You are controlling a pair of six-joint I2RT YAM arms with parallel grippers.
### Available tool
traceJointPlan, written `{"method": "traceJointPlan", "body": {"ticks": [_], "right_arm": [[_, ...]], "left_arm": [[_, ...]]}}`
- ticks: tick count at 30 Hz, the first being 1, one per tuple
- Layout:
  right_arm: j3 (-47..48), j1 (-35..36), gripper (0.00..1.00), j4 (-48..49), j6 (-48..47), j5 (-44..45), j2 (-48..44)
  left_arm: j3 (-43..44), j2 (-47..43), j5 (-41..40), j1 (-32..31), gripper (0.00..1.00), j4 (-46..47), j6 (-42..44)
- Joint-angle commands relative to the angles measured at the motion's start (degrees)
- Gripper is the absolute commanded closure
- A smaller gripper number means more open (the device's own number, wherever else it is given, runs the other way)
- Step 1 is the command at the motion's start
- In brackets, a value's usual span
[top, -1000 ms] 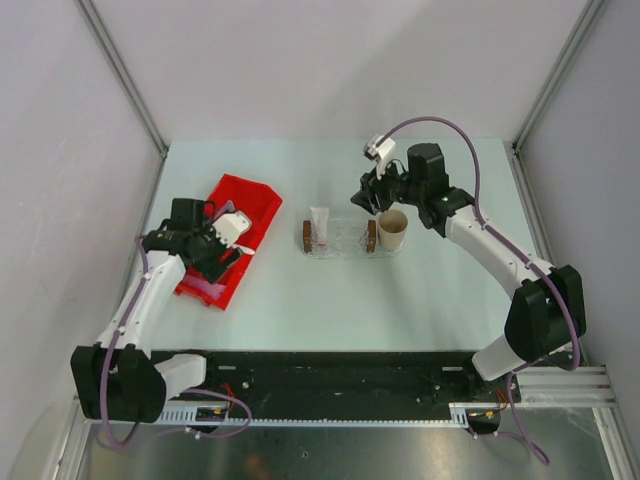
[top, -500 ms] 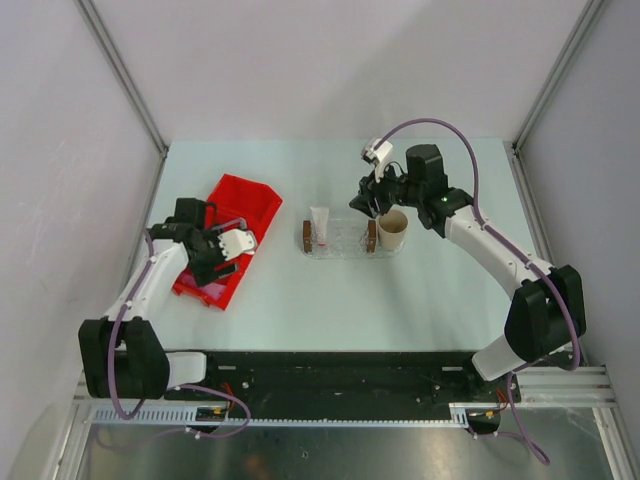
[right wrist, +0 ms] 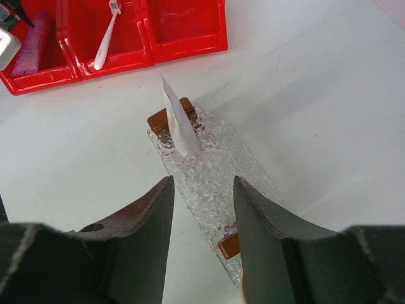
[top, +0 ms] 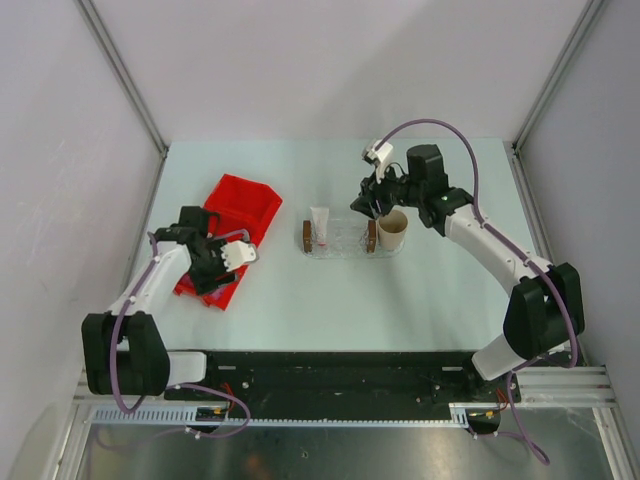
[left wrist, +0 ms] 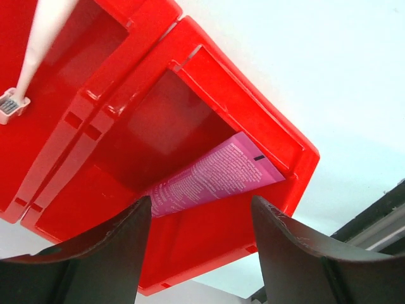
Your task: Prepare toiletry sets of a toothbrush and toothpaste on the tray
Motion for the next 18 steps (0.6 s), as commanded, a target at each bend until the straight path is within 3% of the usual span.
{"method": "traceJointPlan", "body": {"ticks": [1,18], "right_arm": [[-0.11,-0.08,0.53,0.39,0.37,-1.29,0.65],[-0.28,-0.17,0.54,0.04,0.37,-1.37,1.88]], "left_arm": [[-0.27,0.04,2.67,0.62,0.31,-0.93,3.20],[2.63,10.59,3.20,0.53,0.25,-0.84,6.54]]}}
